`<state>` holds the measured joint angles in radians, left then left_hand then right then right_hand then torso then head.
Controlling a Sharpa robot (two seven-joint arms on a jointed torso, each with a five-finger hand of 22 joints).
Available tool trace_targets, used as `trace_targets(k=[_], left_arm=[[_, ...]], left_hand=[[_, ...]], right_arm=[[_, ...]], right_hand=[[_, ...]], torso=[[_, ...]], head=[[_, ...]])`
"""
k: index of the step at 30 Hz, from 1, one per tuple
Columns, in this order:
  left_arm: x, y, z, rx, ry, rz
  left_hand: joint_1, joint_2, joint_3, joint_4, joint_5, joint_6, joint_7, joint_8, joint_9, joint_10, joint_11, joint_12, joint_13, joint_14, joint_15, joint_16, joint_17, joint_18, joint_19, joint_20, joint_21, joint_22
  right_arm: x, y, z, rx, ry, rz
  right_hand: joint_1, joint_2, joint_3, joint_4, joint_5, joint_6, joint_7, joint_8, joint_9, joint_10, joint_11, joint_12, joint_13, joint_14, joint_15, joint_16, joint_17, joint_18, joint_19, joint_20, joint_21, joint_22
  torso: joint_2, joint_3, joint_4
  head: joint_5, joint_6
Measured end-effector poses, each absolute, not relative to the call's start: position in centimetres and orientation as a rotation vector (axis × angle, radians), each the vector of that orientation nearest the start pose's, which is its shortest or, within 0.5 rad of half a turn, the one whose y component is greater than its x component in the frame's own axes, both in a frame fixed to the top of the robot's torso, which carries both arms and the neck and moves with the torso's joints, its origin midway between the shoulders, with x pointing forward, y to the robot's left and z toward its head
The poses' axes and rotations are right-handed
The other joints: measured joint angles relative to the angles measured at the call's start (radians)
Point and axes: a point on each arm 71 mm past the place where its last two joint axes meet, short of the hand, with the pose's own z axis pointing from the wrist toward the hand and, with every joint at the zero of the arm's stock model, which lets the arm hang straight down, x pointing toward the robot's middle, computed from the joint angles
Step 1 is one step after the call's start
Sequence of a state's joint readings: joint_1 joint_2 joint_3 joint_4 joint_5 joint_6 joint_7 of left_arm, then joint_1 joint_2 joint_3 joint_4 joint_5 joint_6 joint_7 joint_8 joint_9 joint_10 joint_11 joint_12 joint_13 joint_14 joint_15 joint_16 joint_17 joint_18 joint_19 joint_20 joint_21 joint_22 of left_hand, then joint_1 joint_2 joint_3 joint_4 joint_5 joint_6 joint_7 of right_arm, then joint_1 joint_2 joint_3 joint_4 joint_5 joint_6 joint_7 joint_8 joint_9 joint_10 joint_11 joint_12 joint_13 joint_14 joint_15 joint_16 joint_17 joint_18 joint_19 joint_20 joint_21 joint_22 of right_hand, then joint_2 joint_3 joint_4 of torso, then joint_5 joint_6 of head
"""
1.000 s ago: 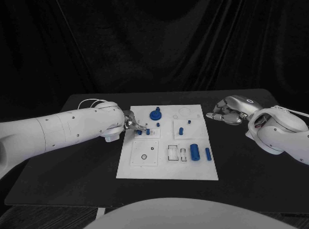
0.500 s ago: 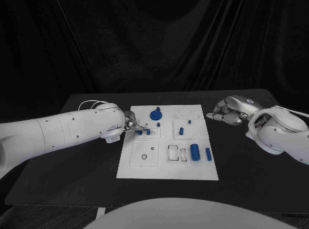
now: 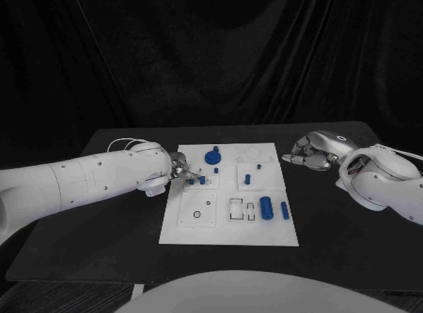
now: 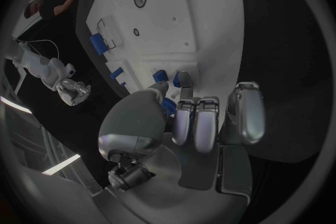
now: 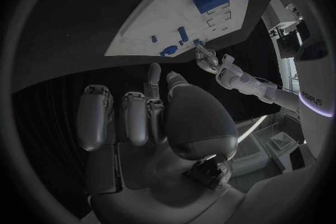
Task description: Assemble the parts on the task board
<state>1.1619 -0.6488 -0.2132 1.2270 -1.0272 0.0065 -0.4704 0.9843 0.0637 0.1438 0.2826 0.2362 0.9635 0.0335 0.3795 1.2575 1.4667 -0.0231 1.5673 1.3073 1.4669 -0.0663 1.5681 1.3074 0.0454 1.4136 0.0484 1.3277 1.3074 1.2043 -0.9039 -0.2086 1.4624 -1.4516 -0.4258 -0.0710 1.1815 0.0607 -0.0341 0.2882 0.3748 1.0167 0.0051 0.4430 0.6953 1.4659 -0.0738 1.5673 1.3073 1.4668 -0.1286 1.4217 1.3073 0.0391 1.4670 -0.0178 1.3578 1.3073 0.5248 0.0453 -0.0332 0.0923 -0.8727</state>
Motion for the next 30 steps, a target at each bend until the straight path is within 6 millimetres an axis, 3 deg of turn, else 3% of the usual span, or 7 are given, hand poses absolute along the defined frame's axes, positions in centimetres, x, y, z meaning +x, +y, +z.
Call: trace_targets(k=[12,19,22,26,30], left_arm=[[48.9,21.9,-31.3,-0.3,2.368,-0.257],[48.6,22.6,-31.0,-0.306,2.365,-0.237],[48.9,22.8,-30.2,-0.293,2.348,-0.232],[49.7,22.9,-28.3,-0.276,2.305,-0.238],[50.6,22.8,-26.4,-0.26,2.246,-0.265]], left_hand=[[0.012,-0.012,0.0,0.0,0.004,0.011,-0.004,0.0,0.003,0.0,0.0,0.0,0.0,0.0,0.0,0.0,0.0,0.0,0.003,-0.003,0.004,0.0],[0.025,-0.025,-0.003,-0.008,0.017,0.012,-0.005,0.02,0.03,0.0,-0.007,0.0,0.0,-0.004,-0.004,0.0,0.0,0.0,0.007,-0.007,0.008,0.0],[0.025,-0.025,-0.013,0.002,0.017,0.01,-0.002,0.02,0.04,0.0,-0.007,0.0,0.0,-0.004,-0.004,0.0,0.0,0.0,0.007,-0.007,0.008,0.0],[-0.001,-0.031,-0.042,0.009,-0.034,-0.013,0.002,0.02,0.044,0.0,-0.007,0.0,0.0,-0.004,-0.004,0.0,0.0,0.0,0.007,-0.007,0.008,0.0],[-0.017,-0.029,-0.062,0.01,-0.035,-0.024,0.006,0.015,0.043,0.0,-0.007,0.0,0.0,-0.004,-0.004,0.0,0.0,0.0,-0.001,-0.007,-0.008,0.0]], right_arm=[[47.1,-25.2,-23.8,-0.146,1.717,0.525],[47.1,-25.2,-23.8,-0.147,1.717,0.526],[47.0,-25.2,-23.8,-0.148,1.716,0.53],[47.0,-25.0,-23.8,-0.151,1.715,0.534],[47.0,-24.9,-23.8,-0.153,1.714,0.537]], right_hand=[[0.0,0.0,0.006,0.0,0.0,0.0,0.0,0.0,-0.001,0.0,0.0,0.0,0.001,0.0,0.0,0.0,0.0,0.0,0.0,0.0,0.0,0.001],[0.004,0.004,0.005,0.0,0.0,0.0,0.0,0.0,-0.001,0.0,0.0,0.0,0.001,0.0,0.0,-0.004,0.0,0.0,0.0,0.0,0.0,0.001],[0.004,0.004,0.006,0.0,0.0,0.0,0.0,0.0,-0.001,0.0,0.0,0.0,0.001,0.0,0.0,-0.004,0.0,0.0,0.0,0.0,0.0,0.001],[0.004,0.004,0.005,0.0,0.0,0.0,0.0,0.0,-0.001,0.0,0.0,0.0,0.001,0.0,0.0,-0.004,0.0,0.0,0.0,0.0,0.0,0.001],[0.004,0.004,0.005,0.0,0.0,0.0,0.0,0.0,-0.001,0.0,0.0,0.0,0.001,0.0,0.0,-0.004,0.0,0.0,0.0,0.0,0.0,0.001]], torso=[[0.0,0.0,-0.0002],[0.0,-0.0001,0.0002],[0.0,-0.0001,0.0002],[0.0,-0.0001,0.0002],[0.0,-0.0001,0.0002]], head=[[0.002,0.0],[0.003,0.0],[0.003,0.0],[0.002,0.0],[0.002,0.0]])
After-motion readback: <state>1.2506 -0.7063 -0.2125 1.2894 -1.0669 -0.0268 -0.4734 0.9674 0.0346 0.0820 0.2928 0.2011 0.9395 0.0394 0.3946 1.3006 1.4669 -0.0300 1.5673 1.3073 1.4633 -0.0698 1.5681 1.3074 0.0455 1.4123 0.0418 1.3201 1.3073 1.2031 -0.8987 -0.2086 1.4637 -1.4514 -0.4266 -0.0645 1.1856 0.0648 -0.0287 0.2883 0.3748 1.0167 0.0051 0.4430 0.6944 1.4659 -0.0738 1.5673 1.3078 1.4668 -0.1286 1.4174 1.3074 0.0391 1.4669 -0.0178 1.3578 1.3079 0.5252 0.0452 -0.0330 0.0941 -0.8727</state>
